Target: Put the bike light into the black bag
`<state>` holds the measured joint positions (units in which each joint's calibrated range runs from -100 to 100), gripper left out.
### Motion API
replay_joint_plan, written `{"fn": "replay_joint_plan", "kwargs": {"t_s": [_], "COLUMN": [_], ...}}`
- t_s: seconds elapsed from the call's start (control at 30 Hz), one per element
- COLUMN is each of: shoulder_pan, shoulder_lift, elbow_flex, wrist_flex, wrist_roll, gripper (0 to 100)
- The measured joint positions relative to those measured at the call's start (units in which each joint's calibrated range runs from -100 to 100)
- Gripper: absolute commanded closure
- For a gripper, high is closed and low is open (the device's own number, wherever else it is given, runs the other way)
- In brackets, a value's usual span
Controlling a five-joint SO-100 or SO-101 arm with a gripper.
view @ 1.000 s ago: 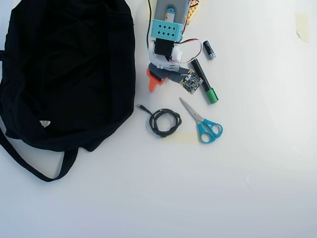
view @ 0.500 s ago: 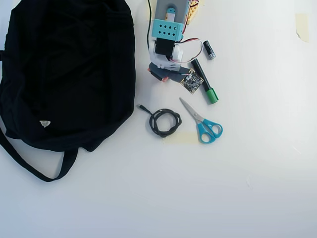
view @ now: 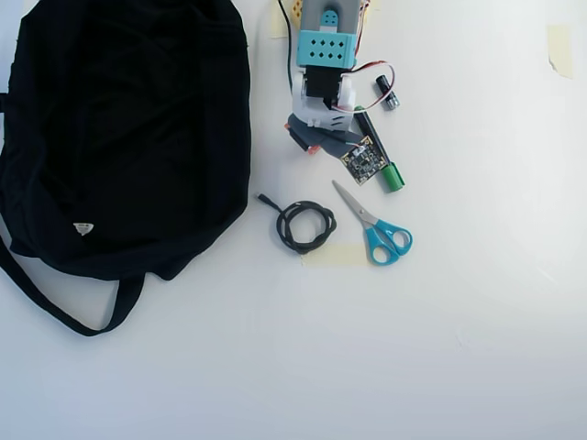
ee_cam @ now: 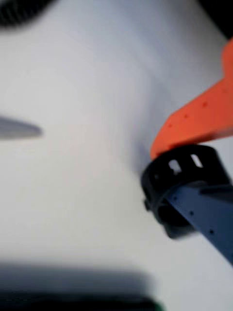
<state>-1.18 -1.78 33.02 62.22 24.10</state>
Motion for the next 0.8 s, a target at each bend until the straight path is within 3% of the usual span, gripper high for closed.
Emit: {"fn": "replay_joint_plan", "kwargs": {"t_s": [0.17,0.5,0.8], "shoulder_pan": [-2.1,-2.1,-1.1], "shoulder_lift": [-8.2,-12.1,-21.3], "elbow_flex": [0.0,-2.1,-3.1], "wrist_flex": [0.1,0.7,5.0], "wrist_roll": [-5.1,-6.8,-13.3], "gripper": [98,98,98]}}
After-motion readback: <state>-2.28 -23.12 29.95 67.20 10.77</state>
